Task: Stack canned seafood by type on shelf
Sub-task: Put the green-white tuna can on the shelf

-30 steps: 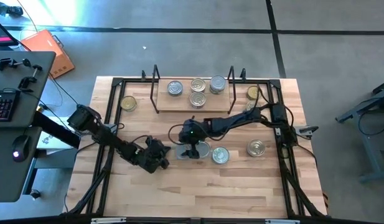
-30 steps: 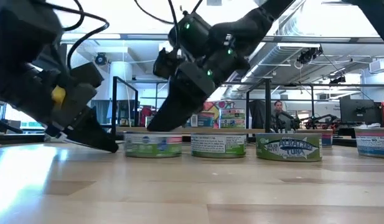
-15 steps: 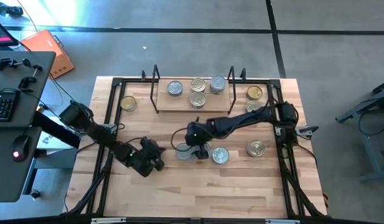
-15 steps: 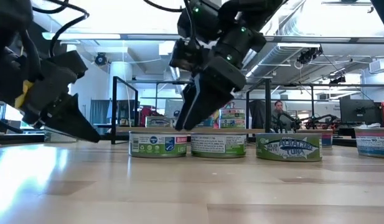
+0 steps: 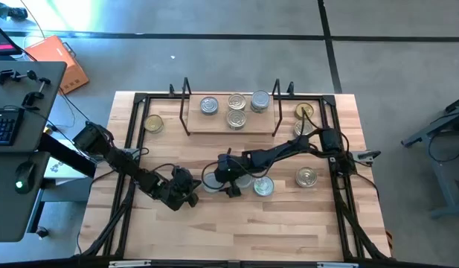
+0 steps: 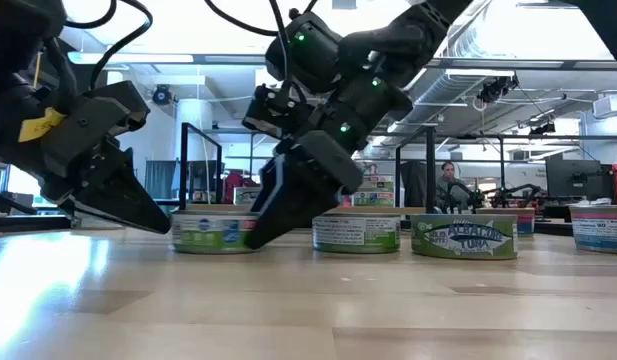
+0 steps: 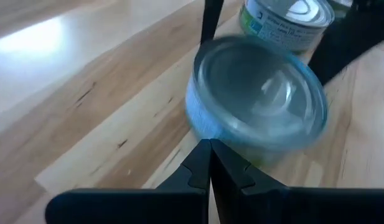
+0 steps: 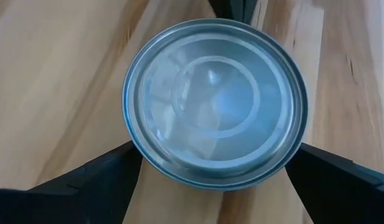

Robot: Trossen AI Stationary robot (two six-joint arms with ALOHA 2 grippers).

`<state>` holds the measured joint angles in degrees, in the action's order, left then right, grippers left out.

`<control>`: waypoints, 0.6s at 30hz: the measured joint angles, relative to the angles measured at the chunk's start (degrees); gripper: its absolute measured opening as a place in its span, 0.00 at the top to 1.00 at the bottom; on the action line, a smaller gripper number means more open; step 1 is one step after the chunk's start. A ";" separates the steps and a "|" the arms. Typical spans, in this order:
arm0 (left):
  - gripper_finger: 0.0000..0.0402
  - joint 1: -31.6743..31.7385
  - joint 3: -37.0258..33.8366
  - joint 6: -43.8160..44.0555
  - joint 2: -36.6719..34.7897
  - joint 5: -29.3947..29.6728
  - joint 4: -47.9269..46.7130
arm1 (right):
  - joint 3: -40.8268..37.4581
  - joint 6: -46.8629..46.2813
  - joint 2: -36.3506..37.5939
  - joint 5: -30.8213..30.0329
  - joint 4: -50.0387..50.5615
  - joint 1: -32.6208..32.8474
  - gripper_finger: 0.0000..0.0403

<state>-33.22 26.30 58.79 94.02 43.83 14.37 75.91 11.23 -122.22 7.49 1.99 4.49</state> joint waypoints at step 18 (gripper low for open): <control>1.00 3.23 -0.37 -1.91 0.00 1.31 -2.43 | -0.25 -9.78 -6.42 -1.01 -19.22 0.75 0.08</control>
<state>-30.00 25.93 56.88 94.02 45.15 11.94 75.66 1.45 -128.64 6.47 -17.23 5.24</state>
